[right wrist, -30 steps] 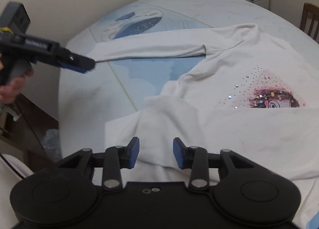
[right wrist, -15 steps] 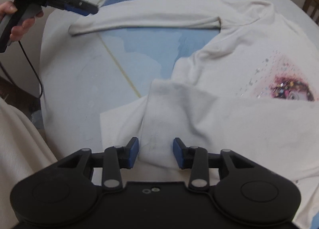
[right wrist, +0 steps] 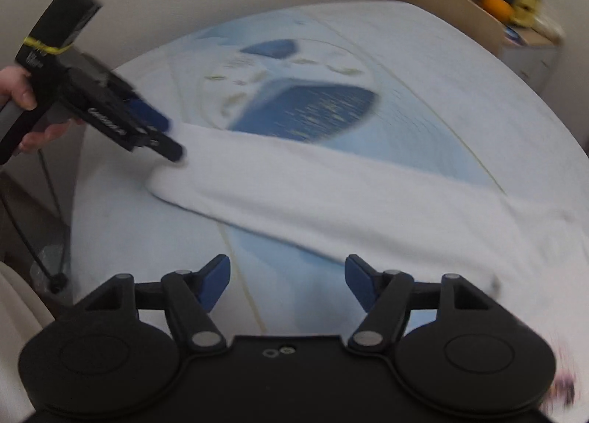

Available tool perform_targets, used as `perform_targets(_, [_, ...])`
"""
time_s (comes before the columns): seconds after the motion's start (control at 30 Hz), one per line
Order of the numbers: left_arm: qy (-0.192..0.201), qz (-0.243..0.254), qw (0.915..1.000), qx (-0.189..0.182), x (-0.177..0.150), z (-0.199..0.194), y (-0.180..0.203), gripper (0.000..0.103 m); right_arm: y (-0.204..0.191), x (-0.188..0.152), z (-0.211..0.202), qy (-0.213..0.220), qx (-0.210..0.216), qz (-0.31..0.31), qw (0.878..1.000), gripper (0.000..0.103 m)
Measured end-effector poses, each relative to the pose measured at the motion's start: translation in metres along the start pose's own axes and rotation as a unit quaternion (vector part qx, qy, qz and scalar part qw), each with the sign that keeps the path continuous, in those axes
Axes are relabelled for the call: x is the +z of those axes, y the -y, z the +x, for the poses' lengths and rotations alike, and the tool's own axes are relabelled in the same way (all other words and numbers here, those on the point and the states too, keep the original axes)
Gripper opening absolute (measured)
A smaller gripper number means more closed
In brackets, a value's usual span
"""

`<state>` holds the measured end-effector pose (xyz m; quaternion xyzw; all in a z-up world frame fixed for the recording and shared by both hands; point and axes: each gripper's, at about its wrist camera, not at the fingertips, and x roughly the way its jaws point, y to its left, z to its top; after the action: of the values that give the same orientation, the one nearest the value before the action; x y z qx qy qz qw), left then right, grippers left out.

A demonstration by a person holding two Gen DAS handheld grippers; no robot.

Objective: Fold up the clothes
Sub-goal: 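Reach to the extended sleeve cuff and grasp it with the right tool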

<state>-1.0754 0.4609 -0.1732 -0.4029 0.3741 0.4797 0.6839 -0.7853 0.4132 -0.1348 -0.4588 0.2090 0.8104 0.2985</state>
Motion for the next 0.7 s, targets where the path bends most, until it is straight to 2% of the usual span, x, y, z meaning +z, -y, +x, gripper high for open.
perform_targets(0.13, [-0.003,-0.016,0.9998,-0.009,-0.002,-0.006,-0.018,0.062,-0.051,0.029,0.040,-0.013,0.029,-0.098,0.995,0.103])
perform_targets(0.2, [-0.004,-0.024,0.9996,-0.012,-0.005,-0.009,-0.026,0.062,-0.070,0.037,0.059,-0.022,0.043,-0.128,0.991,0.103])
perform_targets(0.3, [0.000,-0.036,0.9993,-0.012,-0.008,-0.013,-0.036,0.062,-0.088,0.044,0.077,-0.030,0.054,-0.152,0.986,0.103])
perform_targets(0.37, [-0.005,-0.058,0.9978,-0.030,-0.008,-0.014,-0.042,0.062,-0.094,0.044,0.084,-0.043,0.057,-0.164,0.984,0.103])
perform_targets(0.5, [-0.022,-0.104,0.9910,-0.080,-0.011,-0.012,-0.051,0.062,-0.091,0.047,0.085,-0.034,0.039,-0.160,0.986,0.103])
perform_targets(0.7, [-0.035,-0.202,0.9679,-0.145,-0.006,-0.001,-0.064,0.062,-0.056,0.057,0.072,-0.013,0.048,-0.073,0.996,0.103])
